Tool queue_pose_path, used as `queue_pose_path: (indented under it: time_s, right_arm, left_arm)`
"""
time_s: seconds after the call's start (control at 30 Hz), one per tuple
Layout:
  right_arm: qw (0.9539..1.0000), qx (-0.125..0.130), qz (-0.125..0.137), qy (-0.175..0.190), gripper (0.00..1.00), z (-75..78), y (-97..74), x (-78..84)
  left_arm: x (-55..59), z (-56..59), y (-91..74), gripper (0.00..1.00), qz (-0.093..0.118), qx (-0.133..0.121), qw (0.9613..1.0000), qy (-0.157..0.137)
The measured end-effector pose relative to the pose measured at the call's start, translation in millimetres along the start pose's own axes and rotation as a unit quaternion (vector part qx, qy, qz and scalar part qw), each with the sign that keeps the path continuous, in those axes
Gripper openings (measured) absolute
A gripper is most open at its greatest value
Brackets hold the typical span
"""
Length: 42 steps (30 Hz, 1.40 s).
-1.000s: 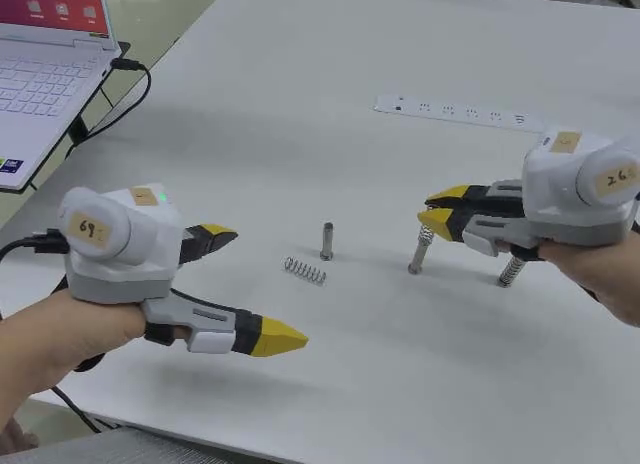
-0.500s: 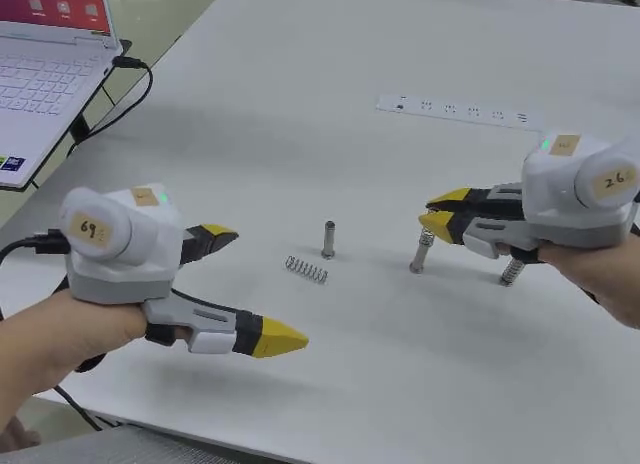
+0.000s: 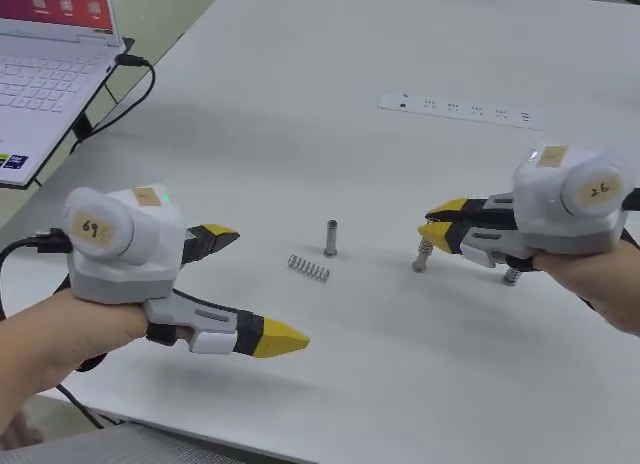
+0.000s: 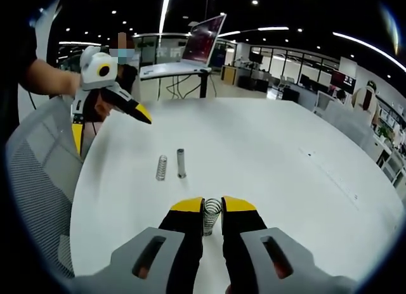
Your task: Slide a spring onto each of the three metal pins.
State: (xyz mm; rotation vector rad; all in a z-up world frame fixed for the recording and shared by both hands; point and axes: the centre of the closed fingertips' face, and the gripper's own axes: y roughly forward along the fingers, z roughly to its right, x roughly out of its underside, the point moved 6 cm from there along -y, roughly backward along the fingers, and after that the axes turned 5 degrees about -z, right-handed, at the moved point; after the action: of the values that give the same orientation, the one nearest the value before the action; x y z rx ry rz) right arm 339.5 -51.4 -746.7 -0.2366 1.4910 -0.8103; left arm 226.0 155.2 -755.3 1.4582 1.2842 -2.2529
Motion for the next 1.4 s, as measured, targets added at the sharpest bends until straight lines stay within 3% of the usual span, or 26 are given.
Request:
queue_pose_path:
  time_s: [0.57, 0.6, 0.8, 1.13, 1.4]
  right_arm:
    - [0.9991, -0.006, -0.038, -0.016, 0.08, -8.8, 14.4, 22.2]
    - [0.9994, -0.003, -0.028, -0.018, 0.08, -9.6, 14.0, 19.9]
    - [0.9993, -0.005, -0.037, -0.009, 0.09, -9.8, 14.1, 17.5]
    - [0.9995, 0.006, -0.029, -0.009, 0.2, -8.1, 8.3, 12.3]
    - [0.9994, 0.014, -0.004, 0.031, 0.27, -5.9, -2.0, 9.7]
  left_arm:
    - [0.9, 0.5, -0.4, 0.98, 0.001, 0.0, 1.0, -0.002]
    - [1.0, 0.5, -0.3, 0.98, 0.0, 0.0, 1.0, -0.001]
    - [0.4, 0.4, -0.2, 0.98, 0.0, 0.001, 1.0, -0.001]
    - [-1.8, -0.4, -1.6, 0.98, 0.003, -0.002, 1.0, 0.001]
    - [-2.5, 1.0, -3.0, 0.98, 0.005, -0.002, 1.0, 0.003]
